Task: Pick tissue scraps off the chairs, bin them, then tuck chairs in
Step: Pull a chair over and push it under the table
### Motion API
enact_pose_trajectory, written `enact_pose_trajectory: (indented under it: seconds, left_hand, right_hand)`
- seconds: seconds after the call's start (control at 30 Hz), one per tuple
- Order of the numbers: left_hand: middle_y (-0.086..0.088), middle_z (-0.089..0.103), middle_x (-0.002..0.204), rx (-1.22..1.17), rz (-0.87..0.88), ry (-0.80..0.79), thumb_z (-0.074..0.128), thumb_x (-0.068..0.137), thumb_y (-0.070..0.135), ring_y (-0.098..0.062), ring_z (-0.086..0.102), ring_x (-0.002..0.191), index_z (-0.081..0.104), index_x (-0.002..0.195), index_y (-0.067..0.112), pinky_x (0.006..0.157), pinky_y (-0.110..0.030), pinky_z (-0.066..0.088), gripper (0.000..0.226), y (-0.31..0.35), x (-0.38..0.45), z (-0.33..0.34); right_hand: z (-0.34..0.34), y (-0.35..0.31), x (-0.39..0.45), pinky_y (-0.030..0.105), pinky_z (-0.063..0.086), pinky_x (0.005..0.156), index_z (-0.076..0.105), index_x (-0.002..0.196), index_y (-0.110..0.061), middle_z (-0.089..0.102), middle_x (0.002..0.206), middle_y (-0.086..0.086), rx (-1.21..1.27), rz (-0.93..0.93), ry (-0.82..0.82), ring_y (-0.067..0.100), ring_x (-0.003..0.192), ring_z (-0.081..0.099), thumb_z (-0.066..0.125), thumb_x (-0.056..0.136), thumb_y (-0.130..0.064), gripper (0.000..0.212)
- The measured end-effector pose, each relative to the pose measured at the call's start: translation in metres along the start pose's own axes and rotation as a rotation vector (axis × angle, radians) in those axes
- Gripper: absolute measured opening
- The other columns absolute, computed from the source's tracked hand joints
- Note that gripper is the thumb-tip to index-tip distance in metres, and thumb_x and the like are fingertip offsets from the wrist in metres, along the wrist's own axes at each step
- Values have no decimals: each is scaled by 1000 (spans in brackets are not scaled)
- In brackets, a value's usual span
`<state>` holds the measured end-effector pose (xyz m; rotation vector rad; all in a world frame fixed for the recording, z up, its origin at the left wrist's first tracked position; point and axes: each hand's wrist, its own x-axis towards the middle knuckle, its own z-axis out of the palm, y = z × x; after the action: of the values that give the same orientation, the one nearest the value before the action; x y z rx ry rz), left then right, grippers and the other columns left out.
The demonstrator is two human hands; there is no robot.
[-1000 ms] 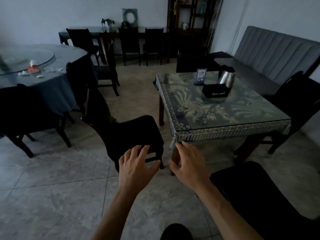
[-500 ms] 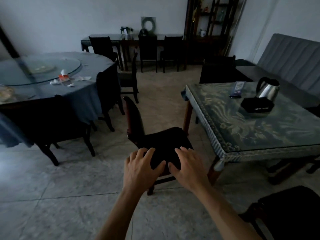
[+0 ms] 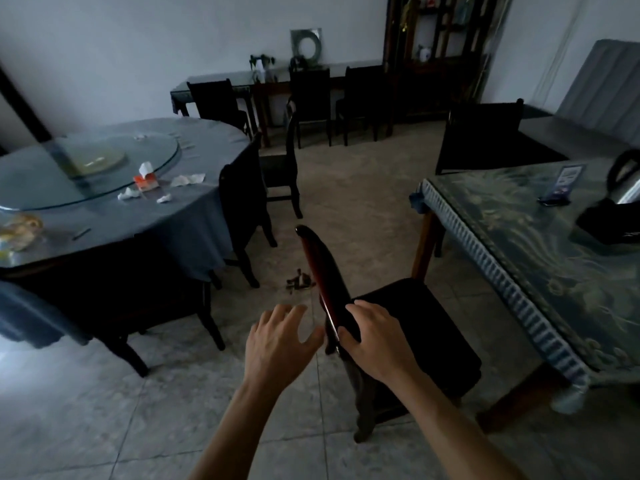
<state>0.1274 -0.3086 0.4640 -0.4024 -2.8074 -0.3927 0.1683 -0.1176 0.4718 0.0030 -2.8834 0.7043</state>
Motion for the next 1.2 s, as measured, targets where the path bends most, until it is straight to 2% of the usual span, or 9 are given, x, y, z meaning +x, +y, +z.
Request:
enact_pose_trajectory:
  seconds: [0.07,0.17,0.37,0.43,0.63,0.77,0.9,1.07,1.2]
  left_hand:
    - [9,62,117,-11,7,-15,32,83,79,-14,60,103,53,124,37,74,-29,46,63,-21,29,0]
    - [10,62,121,-32,34,-69,29,82,82,-11,60,104,48,128,39,69,-25,42,65,-50,70,5]
    - [7,61,126,-49,104,-95,29,81,82,-15,60,109,48,129,38,72,-30,50,68,-90,136,25]
    - [7,59,130,-82,163,-153,27,81,82,-15,59,113,47,131,39,74,-31,50,69,-113,163,32]
    - [7,58,128,-189,369,-265,26,79,80,-18,58,112,47,131,38,75,-33,45,69,-153,223,41]
    - [5,60,123,-233,492,-315,29,81,77,-24,59,109,46,125,40,75,-38,50,59,-155,249,48]
    - [5,57,131,-247,610,-339,29,81,77,-27,57,115,46,127,39,80,-42,52,62,-142,266,61]
    - [6,54,128,-293,722,-409,30,81,78,-22,52,118,45,125,38,78,-42,51,61,-114,288,81]
    - [3,56,127,-313,874,-363,38,84,73,-23,53,117,48,125,34,82,-41,52,57,-93,306,95]
  right_hand:
    - [7,-12,26,37,52,88,57,117,-19,61,123,0,22,30,7,20,113,57,39,88,-56,50]
    - [18,-24,64,38,53,88,52,124,-23,59,126,-3,52,95,-2,18,113,58,40,87,-57,52]
    - [39,-34,113,35,56,76,50,116,-31,62,104,-10,14,196,39,9,95,61,44,87,-61,42]
    - [55,-43,135,34,57,73,50,114,-31,61,100,-12,-31,265,73,7,90,61,45,87,-62,41]
    - [80,-85,163,35,54,80,53,119,-26,66,101,-9,-129,468,213,9,93,64,43,86,-62,50]
    - [91,-98,163,39,52,86,53,123,-24,67,109,-5,-191,594,265,15,101,63,40,85,-62,55]
    - [99,-96,158,43,51,89,54,126,-20,67,117,1,-245,736,307,22,108,63,37,84,-62,62]
    - [108,-77,160,47,43,101,47,134,-27,59,133,-1,-284,945,316,24,122,55,32,82,-67,67]
    - [112,-55,164,50,36,106,41,139,-29,52,142,-1,-277,1054,321,26,129,47,30,81,-69,72]
